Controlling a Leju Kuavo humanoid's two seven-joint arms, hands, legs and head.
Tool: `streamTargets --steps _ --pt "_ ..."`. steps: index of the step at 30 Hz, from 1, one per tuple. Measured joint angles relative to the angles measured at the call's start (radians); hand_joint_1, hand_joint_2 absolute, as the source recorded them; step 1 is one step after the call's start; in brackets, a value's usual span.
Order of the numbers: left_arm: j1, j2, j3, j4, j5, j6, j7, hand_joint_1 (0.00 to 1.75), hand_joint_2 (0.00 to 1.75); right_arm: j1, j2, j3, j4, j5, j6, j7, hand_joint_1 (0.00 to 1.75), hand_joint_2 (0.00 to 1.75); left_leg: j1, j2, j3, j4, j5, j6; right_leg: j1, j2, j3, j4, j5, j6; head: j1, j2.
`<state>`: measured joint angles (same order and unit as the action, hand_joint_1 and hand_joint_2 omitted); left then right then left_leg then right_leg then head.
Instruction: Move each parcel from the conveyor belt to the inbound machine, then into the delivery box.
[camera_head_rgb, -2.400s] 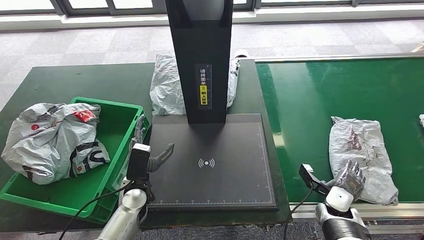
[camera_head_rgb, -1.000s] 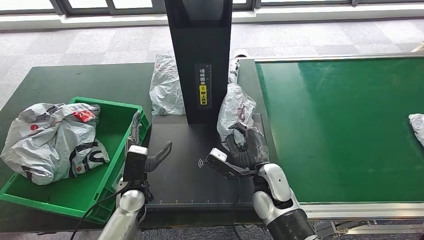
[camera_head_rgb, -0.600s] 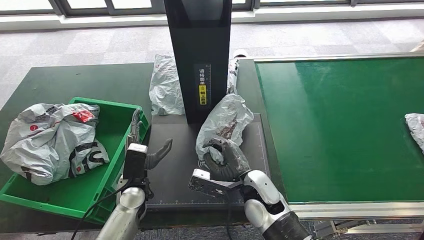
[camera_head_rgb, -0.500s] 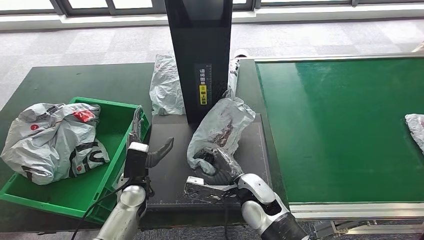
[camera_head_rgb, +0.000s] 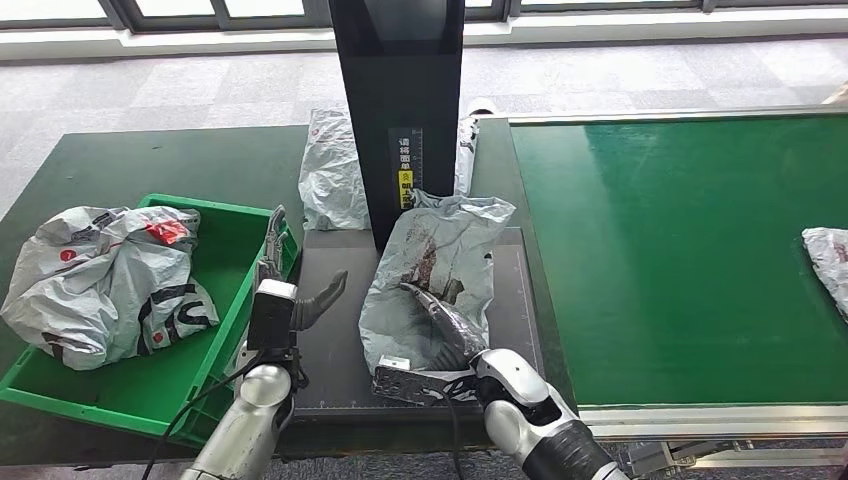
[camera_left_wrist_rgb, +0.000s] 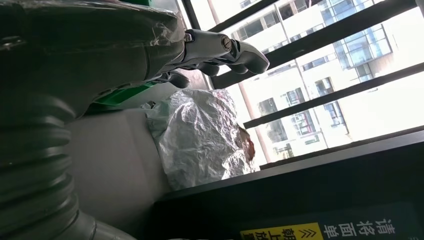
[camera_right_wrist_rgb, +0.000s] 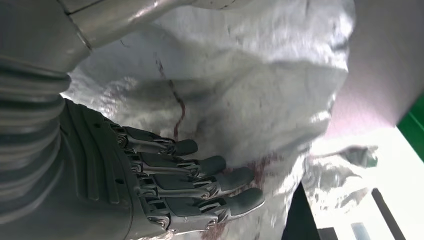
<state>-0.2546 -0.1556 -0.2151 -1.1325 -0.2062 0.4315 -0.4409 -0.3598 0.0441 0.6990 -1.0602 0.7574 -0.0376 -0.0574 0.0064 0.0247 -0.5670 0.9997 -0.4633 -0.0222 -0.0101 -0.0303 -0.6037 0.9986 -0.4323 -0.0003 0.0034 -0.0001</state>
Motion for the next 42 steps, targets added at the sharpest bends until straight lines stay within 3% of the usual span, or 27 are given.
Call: streamTargets --steps 4,9,15,20,27,31,36,42 --pt "0.021 0.008 0.000 -0.030 0.014 -0.004 -0.042 0.00 1.75 0.011 -0.004 -0.024 -0.053 -0.063 -0.097 -0.061 0.00 1.75 0.000 0.000 0.000 0.000 0.000 0.000 0.000 0.000 0.000 0.000 0.000 0.000 0.000 0.000" --pt "0.032 0.011 -0.006 -0.041 -0.016 -0.013 -0.032 0.00 1.75 0.041 -0.003 -0.097 -0.116 -0.195 -0.261 -0.218 0.00 1.75 0.000 0.000 0.000 0.000 0.000 0.000 0.000 0.000 0.000 0.000 0.000 0.000 0.000 0.000" --pt "0.024 0.014 -0.058 0.095 -0.167 -0.087 -0.005 0.00 1.75 0.036 0.004 -0.195 -0.071 -0.404 -0.410 -0.410 0.00 1.75 -0.001 0.001 0.000 0.000 0.000 0.000 -0.001 0.000 0.000 -0.001 0.001 0.001 0.000 0.000" --pt "-0.012 0.014 -0.118 0.238 -0.337 -0.132 0.067 0.00 1.75 0.025 0.012 -0.240 -0.033 -0.490 -0.451 -0.463 0.00 1.75 -0.001 0.000 0.000 0.000 0.000 0.001 -0.001 0.000 0.000 -0.001 0.001 0.001 0.000 0.000" --pt "-0.106 0.014 -0.220 0.424 -0.500 -0.215 0.157 0.03 1.75 0.022 0.011 -0.280 -0.016 -0.527 -0.459 -0.466 0.00 1.75 -0.001 -0.002 0.001 0.000 0.000 0.001 -0.001 -0.001 0.002 0.000 0.001 0.001 0.000 0.000" --pt "-0.146 0.014 -0.255 0.482 -0.533 -0.256 0.185 1.75 1.75 0.022 0.010 -0.293 -0.010 -0.534 -0.456 -0.464 0.00 1.75 -0.001 -0.003 0.003 0.000 0.000 0.001 -0.001 -0.004 0.005 -0.001 0.000 0.002 0.000 0.000" --pt "-0.209 0.006 -0.296 0.561 -0.612 -0.310 0.209 1.75 1.75 0.028 0.003 -0.297 -0.001 -0.555 -0.455 -0.466 0.00 1.75 -0.001 -0.006 0.010 0.000 0.000 0.004 -0.003 -0.008 0.015 -0.002 -0.003 0.004 0.000 0.000" --pt "-0.236 -0.004 -0.284 0.578 -0.580 -0.168 0.199 1.75 1.75 0.095 -0.025 -0.312 -0.019 -0.583 -0.475 -0.458 0.00 1.75 -0.001 -0.004 0.013 0.000 0.000 0.004 -0.004 -0.005 0.016 -0.002 0.000 0.004 0.000 0.000"
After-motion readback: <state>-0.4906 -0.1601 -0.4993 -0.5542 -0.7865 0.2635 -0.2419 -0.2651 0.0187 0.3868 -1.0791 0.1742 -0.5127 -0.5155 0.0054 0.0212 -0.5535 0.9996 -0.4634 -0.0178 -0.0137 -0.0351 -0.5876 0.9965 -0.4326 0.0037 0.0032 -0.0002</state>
